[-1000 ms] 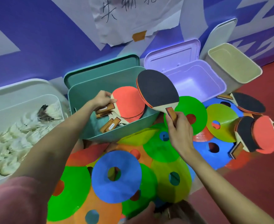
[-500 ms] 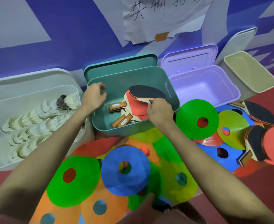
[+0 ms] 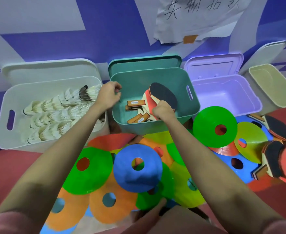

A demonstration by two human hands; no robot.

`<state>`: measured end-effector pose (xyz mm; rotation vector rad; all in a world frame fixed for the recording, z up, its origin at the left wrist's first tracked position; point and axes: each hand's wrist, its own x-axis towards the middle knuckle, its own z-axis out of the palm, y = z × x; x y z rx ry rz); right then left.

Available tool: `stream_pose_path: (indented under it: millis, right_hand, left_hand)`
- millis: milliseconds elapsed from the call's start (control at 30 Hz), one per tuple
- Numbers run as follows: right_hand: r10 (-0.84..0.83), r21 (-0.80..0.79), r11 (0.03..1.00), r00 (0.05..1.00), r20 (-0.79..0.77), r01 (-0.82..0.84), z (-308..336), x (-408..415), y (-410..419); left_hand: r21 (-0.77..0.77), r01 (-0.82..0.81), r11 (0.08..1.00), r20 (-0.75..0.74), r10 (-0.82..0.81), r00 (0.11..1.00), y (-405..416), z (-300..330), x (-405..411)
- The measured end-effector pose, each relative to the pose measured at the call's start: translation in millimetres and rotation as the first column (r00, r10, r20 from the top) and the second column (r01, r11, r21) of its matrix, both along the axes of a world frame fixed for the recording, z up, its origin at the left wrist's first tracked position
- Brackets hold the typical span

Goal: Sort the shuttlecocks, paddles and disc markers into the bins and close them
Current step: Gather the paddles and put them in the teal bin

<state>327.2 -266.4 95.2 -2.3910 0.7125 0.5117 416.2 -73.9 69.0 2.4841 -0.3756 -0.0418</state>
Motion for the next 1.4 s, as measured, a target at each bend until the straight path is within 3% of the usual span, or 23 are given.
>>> stream_pose_path:
  millis: [233,400,533,633,767,900,1067,1233,1400]
  right_hand:
    - [0.189,-0.017,0.981,0.98,-0.067,-0.191,-4,-2,-2]
    - [0.297,-0.175,0.947,0.944,0.145,-0.271,2,-15,-37]
    - [0.384,-0.37,0.9,0.819,0.427,-0.229,4,-58,-89]
    - [0.335,-0.352,0.923,0.777,0.533,-0.156,0,-106,-138]
    - [0.22,-0.306,0.95,0.837,0.501,-0.066,-22,-174,-205]
    - [0.09,-0.263,0.964,0.87,0.485,0.047,-44,-235,-271]
    - [-0.093,-0.184,0.962,0.875,0.476,0.202,-72,-304,-347]
    - [-0.238,-0.127,0.941,0.879,0.414,0.314,-97,-357,-412]
    - [-0.21,-0.155,0.951,0.927,0.312,0.268,-114,-380,-474]
  left_hand:
    - [0.039,-0.055,0.998,-0.024,0.055,0.998,-5,6,-3]
    - [0.122,-0.055,0.991,-0.031,0.059,0.998,-19,11,-13]
    - [0.221,0.08,0.972,-0.01,-0.08,0.997,-51,9,-38]
    - [0.144,0.125,0.982,0.125,-0.143,0.982,-87,10,-66]
    - [0.008,0.191,0.982,0.249,-0.187,0.95,-148,20,-112]
    - [-0.062,0.327,0.943,0.268,-0.3,0.916,-209,13,-156]
    - [-0.083,0.379,0.922,0.159,-0.363,0.918,-286,-17,-216]
    - [-0.03,0.441,0.897,-0.085,-0.441,0.893,-363,-49,-273]
    - [0.017,0.446,0.895,-0.318,-0.418,0.851,-436,-75,-318]
